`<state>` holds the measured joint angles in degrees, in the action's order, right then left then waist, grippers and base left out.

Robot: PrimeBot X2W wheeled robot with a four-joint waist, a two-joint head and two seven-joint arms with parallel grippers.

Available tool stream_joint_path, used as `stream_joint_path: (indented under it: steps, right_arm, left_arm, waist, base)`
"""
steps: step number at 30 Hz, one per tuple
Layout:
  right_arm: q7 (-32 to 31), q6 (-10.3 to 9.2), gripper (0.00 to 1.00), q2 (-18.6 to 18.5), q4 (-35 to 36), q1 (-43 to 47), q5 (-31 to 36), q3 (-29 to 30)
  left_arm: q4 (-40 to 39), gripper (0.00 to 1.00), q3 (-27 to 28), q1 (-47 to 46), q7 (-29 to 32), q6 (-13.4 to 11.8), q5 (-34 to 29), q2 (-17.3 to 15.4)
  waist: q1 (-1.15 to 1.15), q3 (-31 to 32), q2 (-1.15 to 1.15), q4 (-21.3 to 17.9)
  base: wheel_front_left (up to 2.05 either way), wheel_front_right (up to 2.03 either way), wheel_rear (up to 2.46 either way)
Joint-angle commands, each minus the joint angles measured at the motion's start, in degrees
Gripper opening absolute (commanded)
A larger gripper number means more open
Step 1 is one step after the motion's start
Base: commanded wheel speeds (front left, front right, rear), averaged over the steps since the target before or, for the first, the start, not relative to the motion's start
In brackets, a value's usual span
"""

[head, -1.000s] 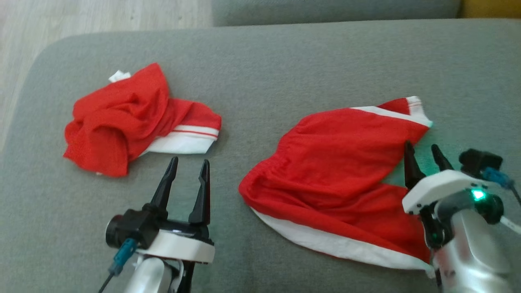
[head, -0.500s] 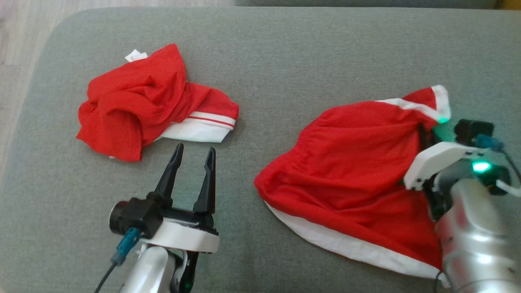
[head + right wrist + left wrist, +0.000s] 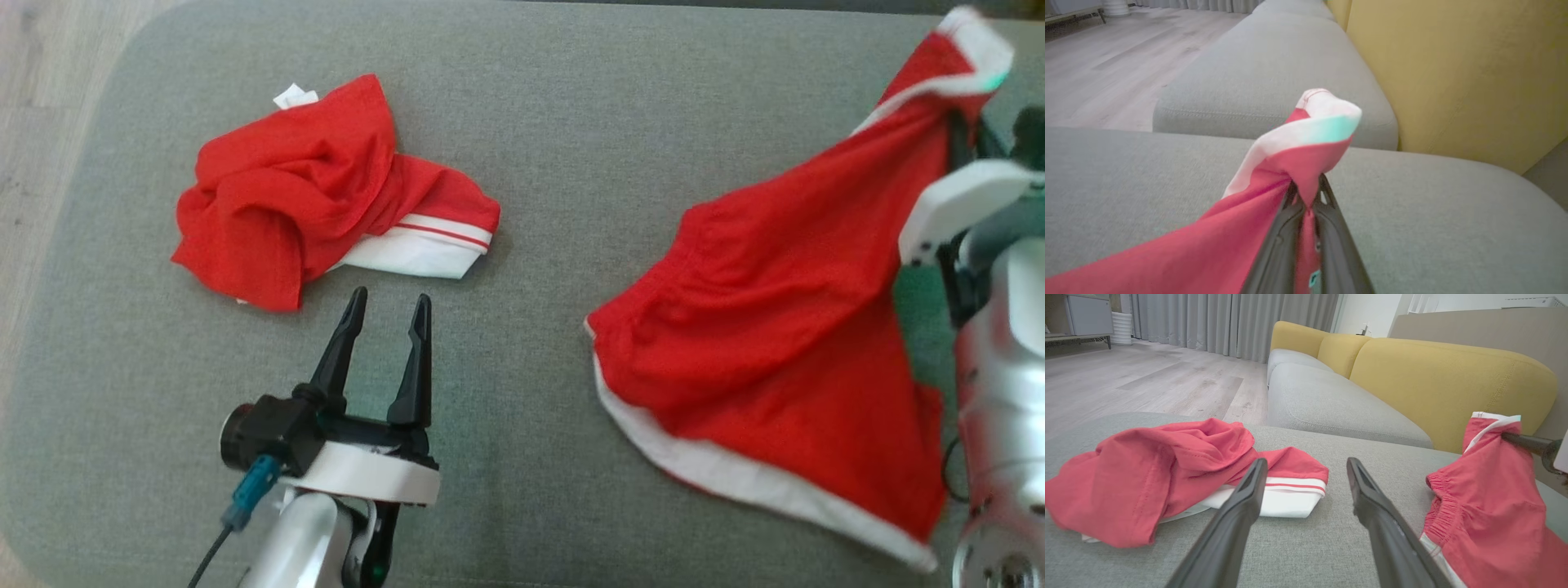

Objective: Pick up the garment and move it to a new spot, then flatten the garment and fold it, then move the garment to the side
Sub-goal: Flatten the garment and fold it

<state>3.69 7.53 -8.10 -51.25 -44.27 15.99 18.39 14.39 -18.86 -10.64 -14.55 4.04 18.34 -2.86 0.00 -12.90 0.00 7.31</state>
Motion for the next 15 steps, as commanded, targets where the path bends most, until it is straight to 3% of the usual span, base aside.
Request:
stream_joint_path:
  steps: [1, 5, 6, 7, 8, 15]
  right_arm:
    - [1.4, -0.04, 0.00, -0.3, 1.0, -3.6, 1.5, -0.8]
    - [3.8, -0.04, 0.00, -0.6, -1.0, -7.0, 3.9, 0.3]
    - [4.0, -0.04, 0.43, -0.6, -1.9, -7.7, 4.4, 0.5]
    - [4.0, -0.04, 0.96, -1.1, -2.6, -8.3, 5.3, 0.9]
    - [4.2, -0.04, 1.00, -1.2, -3.2, -8.9, 5.8, 1.6]
    - [9.0, -0.04, 1.00, 0.4, -3.8, -9.0, 7.5, 4.2]
  left_arm:
    - [-1.9, 1.00, 1.2, -2.8, -0.4, -0.3, 0.4, 0.0]
    - [-1.9, 1.00, 1.2, -3.3, -0.4, -0.4, 0.4, 0.0]
    - [-1.9, 1.00, 1.2, -3.4, -0.4, -0.3, 0.4, 0.0]
    - [-1.9, 1.00, 1.1, -3.4, -0.4, -0.3, 0.4, 0.0]
    - [-1.8, 1.00, 1.1, -3.5, -0.4, -0.3, 0.4, 0.0]
    - [-1.7, 1.00, 1.3, -3.3, -0.4, -0.4, 0.6, 0.0]
  waist:
    - [0.00, -0.2, 0.00, 0.0]
    - [0.00, -0.8, 0.00, -0.3]
    - [0.00, -0.9, 0.00, -0.4]
    - [0.00, -0.9, 0.00, -0.5]
    - [0.00, -0.9, 0.00, -0.6]
    - [0.00, 0.2, 0.00, -2.0]
  base:
    - [0.00, 0.00, 0.00]
    - [0.00, 0.00, 0.00]
    - [0.00, 0.00, 0.00]
    - [0.00, 0.00, 0.00]
    - [0.00, 0.00, 0.00]
    - [0.00, 0.00, 0.00]
